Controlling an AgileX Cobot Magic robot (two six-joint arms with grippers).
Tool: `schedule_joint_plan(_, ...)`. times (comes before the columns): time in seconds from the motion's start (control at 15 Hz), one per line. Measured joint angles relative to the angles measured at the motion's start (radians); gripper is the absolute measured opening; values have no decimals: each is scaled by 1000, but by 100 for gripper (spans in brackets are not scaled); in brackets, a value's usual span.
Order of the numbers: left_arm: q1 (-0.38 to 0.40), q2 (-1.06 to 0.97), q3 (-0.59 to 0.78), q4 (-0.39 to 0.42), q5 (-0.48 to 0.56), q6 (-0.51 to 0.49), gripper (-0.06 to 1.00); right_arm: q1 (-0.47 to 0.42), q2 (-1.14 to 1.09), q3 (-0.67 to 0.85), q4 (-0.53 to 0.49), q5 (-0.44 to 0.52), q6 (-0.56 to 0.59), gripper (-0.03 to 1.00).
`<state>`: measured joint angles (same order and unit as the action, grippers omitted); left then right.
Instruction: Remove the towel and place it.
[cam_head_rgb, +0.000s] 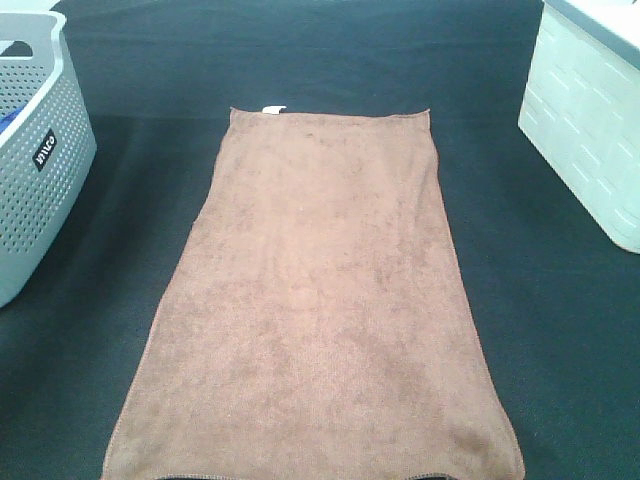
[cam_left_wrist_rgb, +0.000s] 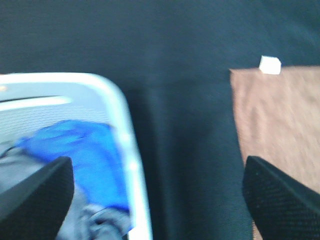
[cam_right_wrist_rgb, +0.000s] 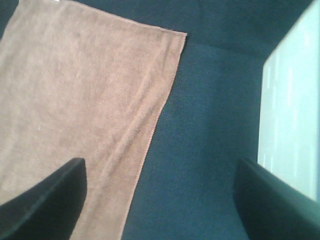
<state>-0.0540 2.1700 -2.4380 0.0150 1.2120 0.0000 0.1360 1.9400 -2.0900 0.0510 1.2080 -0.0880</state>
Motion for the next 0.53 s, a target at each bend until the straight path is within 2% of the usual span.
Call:
schedule_joint_plan(0.13,68,-103,120,-52,0,21,85,-48,-51,47,51,3,29,76)
schedule_joint_plan(0.2,95,-172,222,-65,0,40,85,-78,-111,105,83,4,35,76)
schedule_joint_plan(0.33,135,-333,462,-72,-3,73,84,-88,-247,263,85,3,55,76)
schedule_joint_plan(0.53,152,-663,885,-72,-119,75,84,-88,-543,589,88,4,78,76)
